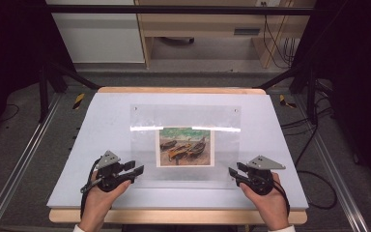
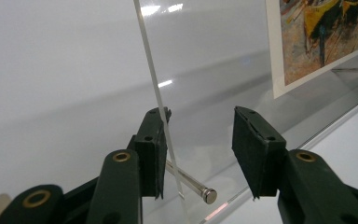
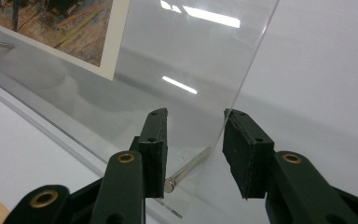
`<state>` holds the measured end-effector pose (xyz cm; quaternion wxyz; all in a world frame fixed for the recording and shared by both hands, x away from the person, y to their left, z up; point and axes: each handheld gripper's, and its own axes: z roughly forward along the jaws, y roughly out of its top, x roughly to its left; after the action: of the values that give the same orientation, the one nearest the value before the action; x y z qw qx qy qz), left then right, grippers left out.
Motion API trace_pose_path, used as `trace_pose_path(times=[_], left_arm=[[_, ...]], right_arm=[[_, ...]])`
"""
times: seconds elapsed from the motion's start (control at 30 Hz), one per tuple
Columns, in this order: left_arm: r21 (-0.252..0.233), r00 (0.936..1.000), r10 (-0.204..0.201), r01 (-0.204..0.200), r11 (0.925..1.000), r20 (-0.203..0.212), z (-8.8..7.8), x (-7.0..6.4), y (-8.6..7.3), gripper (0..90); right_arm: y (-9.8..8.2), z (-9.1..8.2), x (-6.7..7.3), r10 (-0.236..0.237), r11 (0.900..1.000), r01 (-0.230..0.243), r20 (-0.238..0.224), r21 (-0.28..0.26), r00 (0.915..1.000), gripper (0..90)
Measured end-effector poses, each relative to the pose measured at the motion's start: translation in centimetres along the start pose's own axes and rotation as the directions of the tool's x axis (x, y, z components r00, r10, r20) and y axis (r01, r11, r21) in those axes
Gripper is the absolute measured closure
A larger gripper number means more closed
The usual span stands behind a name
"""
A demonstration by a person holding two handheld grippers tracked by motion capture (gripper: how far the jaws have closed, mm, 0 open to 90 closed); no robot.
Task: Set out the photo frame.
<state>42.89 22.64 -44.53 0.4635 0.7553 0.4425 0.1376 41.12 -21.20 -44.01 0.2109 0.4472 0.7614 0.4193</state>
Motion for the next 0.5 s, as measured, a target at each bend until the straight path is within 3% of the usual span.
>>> trace_pose_path(times=[0.5], left_arm=[[0.003,1.0,0.006,-0.006,1.0,-0.006,-0.25,-0.24,-0.37,57.0]], right_arm=[[-0.43,-0.33,0.28,0.001,1.0,-0.001,0.014,0.001,0.9999,64.9]])
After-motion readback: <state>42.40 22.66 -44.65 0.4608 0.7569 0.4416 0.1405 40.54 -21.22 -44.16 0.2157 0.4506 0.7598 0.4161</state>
